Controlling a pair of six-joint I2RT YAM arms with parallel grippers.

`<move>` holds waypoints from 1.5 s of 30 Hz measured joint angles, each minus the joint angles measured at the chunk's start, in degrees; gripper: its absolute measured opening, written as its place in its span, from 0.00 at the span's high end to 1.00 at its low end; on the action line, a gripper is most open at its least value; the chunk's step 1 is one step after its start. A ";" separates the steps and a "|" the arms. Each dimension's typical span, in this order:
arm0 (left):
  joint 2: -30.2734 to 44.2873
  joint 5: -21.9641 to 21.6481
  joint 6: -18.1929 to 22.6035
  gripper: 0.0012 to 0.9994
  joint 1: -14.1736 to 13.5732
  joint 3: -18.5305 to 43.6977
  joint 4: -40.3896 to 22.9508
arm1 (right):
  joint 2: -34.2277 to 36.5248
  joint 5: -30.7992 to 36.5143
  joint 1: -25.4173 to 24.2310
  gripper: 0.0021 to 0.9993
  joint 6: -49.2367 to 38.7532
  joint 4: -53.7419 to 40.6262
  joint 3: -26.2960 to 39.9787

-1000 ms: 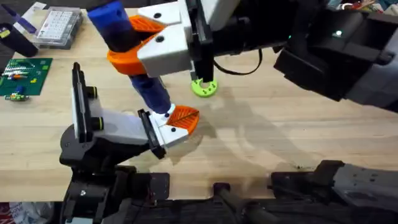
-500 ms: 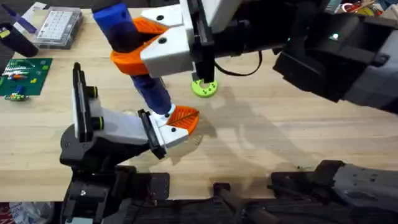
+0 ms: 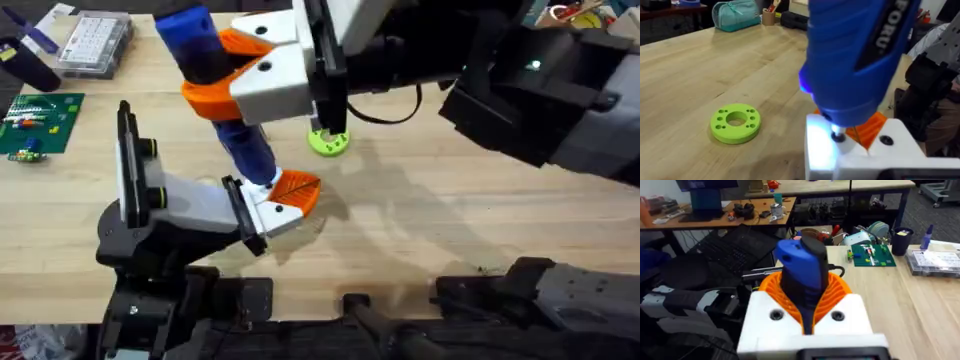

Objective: Pick up the gripper from the table and insert it into the empty holder that is missing its gripper. Then pick up a screw, insert it into the mounting hole, and use the screwdriver to tighten it. Finally, clean up the table by picking up the vegetable and placing it into the bucket.

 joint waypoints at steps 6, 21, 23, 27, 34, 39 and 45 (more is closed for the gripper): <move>-0.02 -0.07 0.04 0.99 0.00 0.00 0.06 | 0.04 -0.20 0.02 0.95 1.36 4.67 -1.23; -0.02 -0.04 0.04 0.99 0.00 0.00 0.04 | 0.17 1.60 -2.15 0.95 8.36 12.72 1.89; -0.02 -0.03 0.04 0.99 0.00 0.00 0.04 | 0.17 1.61 -2.66 0.95 8.39 11.36 3.36; -0.02 -0.04 0.04 0.99 0.00 0.00 0.04 | 0.17 1.64 -3.64 0.95 8.09 7.93 5.92; -0.02 -0.02 0.04 0.99 0.00 0.00 0.04 | 0.17 6.34 -4.72 0.95 -0.04 -11.24 10.21; -0.02 -0.02 0.04 0.99 0.00 0.00 0.04 | 0.19 11.50 -5.00 0.95 -10.09 -18.69 11.24; -0.02 -0.02 0.04 0.99 0.00 0.00 0.04 | 0.18 17.69 -6.57 0.95 -20.93 -24.62 12.04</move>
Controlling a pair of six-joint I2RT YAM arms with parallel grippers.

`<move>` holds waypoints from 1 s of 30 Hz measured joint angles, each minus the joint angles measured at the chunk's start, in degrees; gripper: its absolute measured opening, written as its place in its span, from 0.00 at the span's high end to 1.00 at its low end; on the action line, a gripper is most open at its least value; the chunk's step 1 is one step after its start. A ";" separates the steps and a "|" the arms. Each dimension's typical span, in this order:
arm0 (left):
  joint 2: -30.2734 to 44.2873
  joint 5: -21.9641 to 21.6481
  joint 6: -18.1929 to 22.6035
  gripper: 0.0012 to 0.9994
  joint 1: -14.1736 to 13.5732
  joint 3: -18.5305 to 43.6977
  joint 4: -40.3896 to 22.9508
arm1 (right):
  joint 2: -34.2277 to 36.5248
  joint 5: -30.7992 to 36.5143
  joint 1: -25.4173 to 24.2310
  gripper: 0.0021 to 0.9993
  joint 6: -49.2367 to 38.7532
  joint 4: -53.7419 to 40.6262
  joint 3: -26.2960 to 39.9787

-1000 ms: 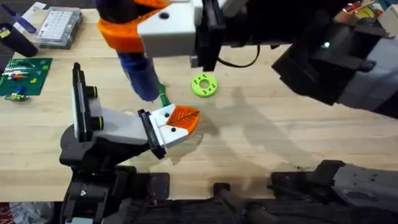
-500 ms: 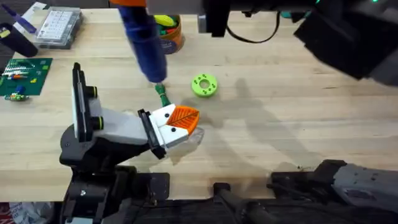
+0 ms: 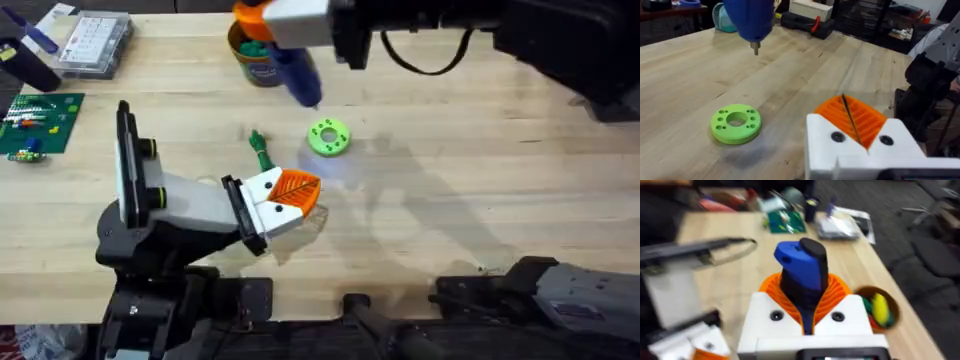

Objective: Pick up the gripper from the table and insert it into the empty holder that is missing its gripper. Then pick up a screw, insert it into the mounting hole, and use the screwdriver to tighten it. Finally, clean up the table by picking up the vegetable and placing it into the bucket.

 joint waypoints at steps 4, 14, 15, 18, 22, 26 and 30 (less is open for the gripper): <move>0.00 -0.01 0.00 0.99 0.00 -0.02 0.00 | 0.00 7.16 -1.63 0.95 -13.44 -6.07 0.05; 0.00 -0.01 0.00 0.99 0.00 0.00 0.00 | 2.31 15.99 -3.51 0.95 -29.90 -7.10 0.47; 0.00 0.00 0.00 0.99 0.00 0.00 0.00 | 3.41 16.46 -3.83 0.95 -30.85 -7.02 0.57; 0.00 0.00 0.00 0.99 0.00 0.00 0.00 | 7.29 18.25 -4.78 0.95 -32.91 -7.02 0.62; 0.00 -0.01 0.00 0.99 0.00 0.00 0.00 | 12.51 21.94 -5.87 0.95 -35.64 -7.23 0.62; 0.00 -0.01 0.00 0.99 0.00 -0.01 0.00 | 16.43 26.40 -6.86 0.95 -38.59 -7.24 0.62; 0.00 -0.01 0.00 0.99 0.00 0.00 0.00 | 19.05 30.18 -7.81 0.95 -41.64 -7.09 0.62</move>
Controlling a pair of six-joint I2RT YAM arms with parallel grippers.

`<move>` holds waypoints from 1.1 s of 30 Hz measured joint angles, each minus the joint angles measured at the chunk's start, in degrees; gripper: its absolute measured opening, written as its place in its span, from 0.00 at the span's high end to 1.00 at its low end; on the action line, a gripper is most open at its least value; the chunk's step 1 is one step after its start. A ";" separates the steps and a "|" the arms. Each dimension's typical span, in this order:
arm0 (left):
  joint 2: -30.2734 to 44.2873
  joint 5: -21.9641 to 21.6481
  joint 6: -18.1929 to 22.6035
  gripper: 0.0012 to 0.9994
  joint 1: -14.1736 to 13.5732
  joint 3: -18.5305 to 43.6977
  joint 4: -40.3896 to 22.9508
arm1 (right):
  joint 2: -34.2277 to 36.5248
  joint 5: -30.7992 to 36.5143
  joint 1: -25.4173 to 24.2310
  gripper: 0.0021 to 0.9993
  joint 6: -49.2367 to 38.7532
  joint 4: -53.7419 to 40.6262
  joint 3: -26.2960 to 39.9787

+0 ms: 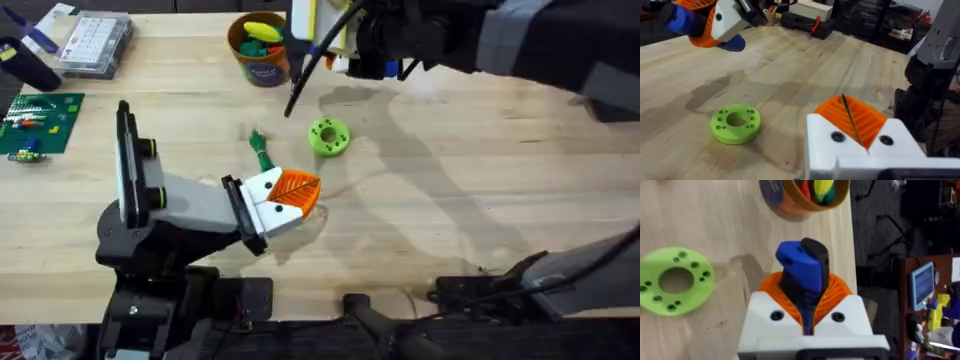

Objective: Pick up the gripper from the table and insert it into the empty holder that is missing its gripper. Then pick up a screw, insert it into the mounting hole, and use the screwdriver to tighten it. Finally, clean up the table by picking up the vegetable and placing it into the bucket.

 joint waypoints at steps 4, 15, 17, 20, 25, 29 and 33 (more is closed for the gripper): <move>0.01 0.00 0.00 0.99 0.00 0.00 0.00 | 2.77 2.71 -1.12 0.95 -3.00 0.28 0.00; 0.00 0.00 0.00 0.99 0.00 0.00 0.00 | 11.21 5.11 -5.89 0.95 -9.53 3.28 0.00; 0.00 0.00 0.00 0.99 0.00 0.00 0.01 | 12.55 5.49 -6.65 0.95 -10.22 3.68 0.00; 0.00 0.00 0.00 0.99 0.00 0.00 0.00 | 14.30 5.95 -7.51 0.95 -11.02 3.83 0.00; 0.00 0.00 0.00 0.99 0.00 0.00 0.00 | 16.27 6.58 -8.27 0.95 -12.24 4.29 0.13; 0.00 -0.01 0.00 0.99 0.00 0.00 0.00 | 17.33 6.76 -8.29 0.95 -12.90 4.47 0.39; 0.00 0.00 0.00 0.99 0.00 0.00 0.00 | 17.88 6.89 -8.27 0.95 -13.42 4.45 0.65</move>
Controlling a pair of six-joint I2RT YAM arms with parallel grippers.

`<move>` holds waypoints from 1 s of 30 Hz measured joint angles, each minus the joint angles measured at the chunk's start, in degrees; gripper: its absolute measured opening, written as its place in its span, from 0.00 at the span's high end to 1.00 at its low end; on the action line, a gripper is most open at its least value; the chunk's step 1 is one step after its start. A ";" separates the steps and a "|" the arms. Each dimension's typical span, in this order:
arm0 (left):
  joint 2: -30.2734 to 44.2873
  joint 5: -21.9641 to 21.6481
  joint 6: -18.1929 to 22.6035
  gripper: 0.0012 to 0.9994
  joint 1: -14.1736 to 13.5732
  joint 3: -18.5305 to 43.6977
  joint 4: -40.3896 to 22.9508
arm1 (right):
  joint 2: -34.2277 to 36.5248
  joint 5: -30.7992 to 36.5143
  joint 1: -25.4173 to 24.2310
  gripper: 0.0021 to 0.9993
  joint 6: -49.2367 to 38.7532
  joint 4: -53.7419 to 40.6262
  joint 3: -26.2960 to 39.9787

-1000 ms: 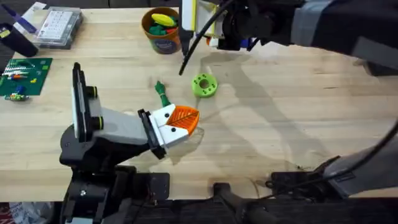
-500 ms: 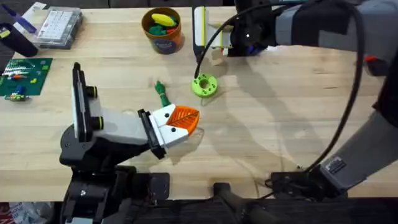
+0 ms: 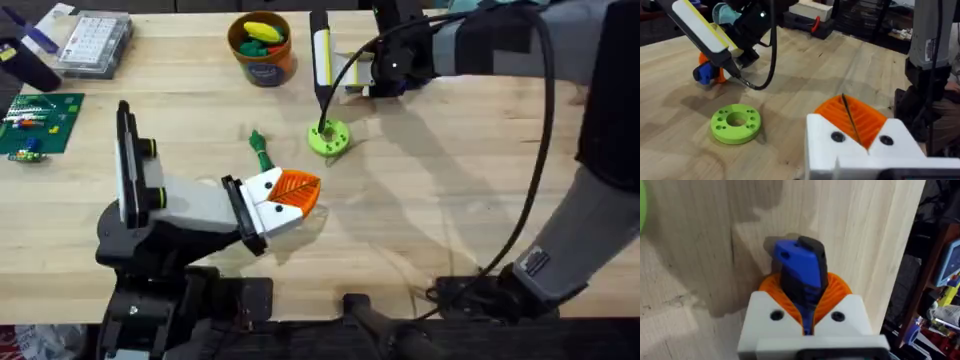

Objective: Pick up the gripper from the table and insert it into the empty holder that is missing its gripper. Then pick up a screw, insert it into the mounting hole, and use the screwdriver to tighten it. Finally, clean up the table by picking up the vegetable and placing it into the bucket.

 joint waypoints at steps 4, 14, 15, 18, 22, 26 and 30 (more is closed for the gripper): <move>0.00 0.01 0.00 0.99 0.00 0.00 0.00 | 0.16 0.01 -0.01 0.95 -0.18 -0.12 0.20; 0.00 0.01 0.00 0.99 0.00 0.00 0.00 | 0.19 0.82 -0.22 0.14 -0.34 1.18 1.67; 0.00 0.01 0.00 0.99 0.00 0.00 0.01 | 0.18 0.82 -0.31 0.10 -0.38 1.21 1.92; 0.00 0.00 0.00 0.99 0.00 0.00 0.00 | 0.20 0.84 -0.37 0.02 -0.40 1.38 2.04; 0.00 0.00 0.00 0.99 0.00 0.00 0.00 | 0.20 0.87 -0.39 0.00 -0.39 1.43 2.08; 0.00 0.01 0.00 0.99 0.00 0.00 0.00 | 0.20 1.02 -0.39 0.00 0.34 1.41 2.08; 0.00 0.00 0.00 0.99 0.00 -0.01 0.00 | 0.19 1.29 -0.39 0.00 1.88 1.33 2.08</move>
